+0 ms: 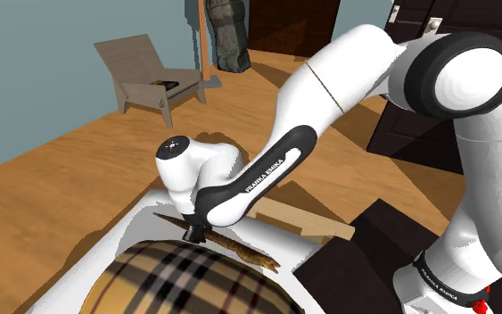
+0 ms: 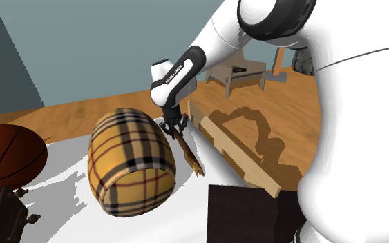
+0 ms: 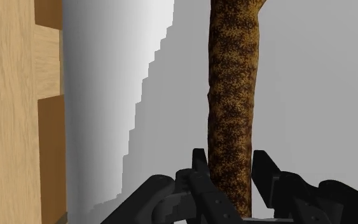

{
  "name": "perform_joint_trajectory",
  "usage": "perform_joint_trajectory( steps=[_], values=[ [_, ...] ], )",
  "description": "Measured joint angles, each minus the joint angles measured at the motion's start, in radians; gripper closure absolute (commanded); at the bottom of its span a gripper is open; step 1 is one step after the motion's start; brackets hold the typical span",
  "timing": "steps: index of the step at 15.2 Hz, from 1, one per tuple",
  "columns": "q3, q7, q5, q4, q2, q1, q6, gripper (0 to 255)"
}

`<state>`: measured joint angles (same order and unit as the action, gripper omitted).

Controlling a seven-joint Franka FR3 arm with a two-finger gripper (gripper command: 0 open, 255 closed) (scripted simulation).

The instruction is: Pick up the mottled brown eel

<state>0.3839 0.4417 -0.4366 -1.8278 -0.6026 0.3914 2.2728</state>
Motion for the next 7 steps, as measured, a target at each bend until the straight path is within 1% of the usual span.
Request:
perform_joint_trajectory(
  steps=[7],
  values=[
    [0.023,-0.026,0.034,0.001,0.062,-0.016,-0.058,255]
  ],
)
